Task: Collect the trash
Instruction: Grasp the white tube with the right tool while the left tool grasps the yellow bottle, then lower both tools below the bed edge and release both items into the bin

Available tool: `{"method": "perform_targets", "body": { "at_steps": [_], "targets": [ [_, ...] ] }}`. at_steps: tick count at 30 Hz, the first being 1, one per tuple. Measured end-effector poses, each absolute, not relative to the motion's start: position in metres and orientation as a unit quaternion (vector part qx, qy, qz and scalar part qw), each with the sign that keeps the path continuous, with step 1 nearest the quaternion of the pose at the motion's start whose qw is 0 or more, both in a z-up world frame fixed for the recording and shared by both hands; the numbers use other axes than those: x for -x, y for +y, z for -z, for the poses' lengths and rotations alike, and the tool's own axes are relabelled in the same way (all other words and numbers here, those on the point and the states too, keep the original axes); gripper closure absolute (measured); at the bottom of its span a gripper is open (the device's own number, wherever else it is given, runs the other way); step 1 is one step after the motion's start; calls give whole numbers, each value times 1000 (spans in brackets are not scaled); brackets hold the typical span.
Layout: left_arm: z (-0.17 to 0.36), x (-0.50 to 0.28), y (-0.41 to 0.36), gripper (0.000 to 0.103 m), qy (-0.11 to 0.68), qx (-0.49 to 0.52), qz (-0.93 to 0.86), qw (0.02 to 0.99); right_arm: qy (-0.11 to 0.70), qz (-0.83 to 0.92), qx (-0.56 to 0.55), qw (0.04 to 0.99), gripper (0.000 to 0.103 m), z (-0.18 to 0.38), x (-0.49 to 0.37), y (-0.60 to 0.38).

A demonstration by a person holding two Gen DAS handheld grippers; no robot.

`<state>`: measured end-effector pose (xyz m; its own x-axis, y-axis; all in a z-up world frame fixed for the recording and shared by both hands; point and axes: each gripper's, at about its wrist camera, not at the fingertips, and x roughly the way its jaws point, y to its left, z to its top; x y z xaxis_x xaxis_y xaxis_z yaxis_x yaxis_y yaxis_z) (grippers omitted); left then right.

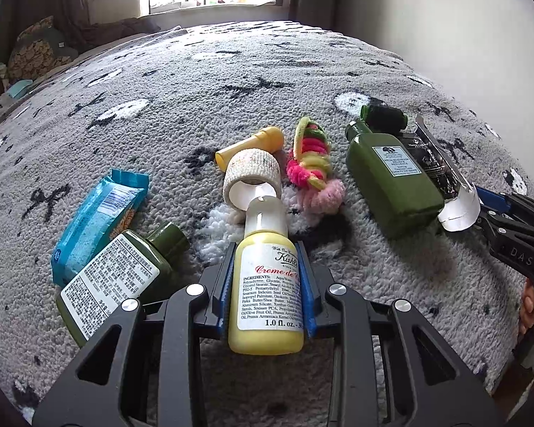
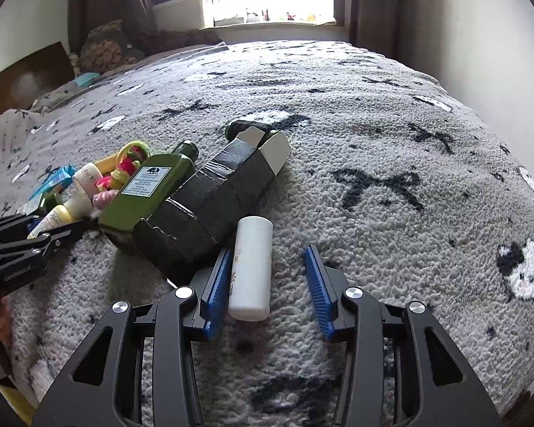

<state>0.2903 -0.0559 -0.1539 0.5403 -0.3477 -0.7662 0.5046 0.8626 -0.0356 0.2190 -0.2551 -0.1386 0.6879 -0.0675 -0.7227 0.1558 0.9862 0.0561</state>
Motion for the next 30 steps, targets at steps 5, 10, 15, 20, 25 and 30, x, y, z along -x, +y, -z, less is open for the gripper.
{"method": "perform_targets", "body": {
  "at_steps": [5,10,15,20,25,30],
  "targets": [
    [153,-283,-55,74,419,-87,230,874,391,57,-44,918,82,141,-216,-255],
    [151,-271,-53,74,429,-75,213,874,394,34,-67,916,83,138,-198,-263],
    [149,-238,-51,74,428,-84,208,876,391,19,-55,919,83,135,-169,-260],
    [148,-193,-43,74,422,-82,208,879,385,-8,-52,922,83,132,-132,-251],
    [140,-145,-32,74,409,-77,208,885,373,-38,-38,926,83,124,-95,-232],
    [135,-92,-24,74,398,-68,219,888,359,-67,-27,930,83,115,-57,-213]
  ]
}}
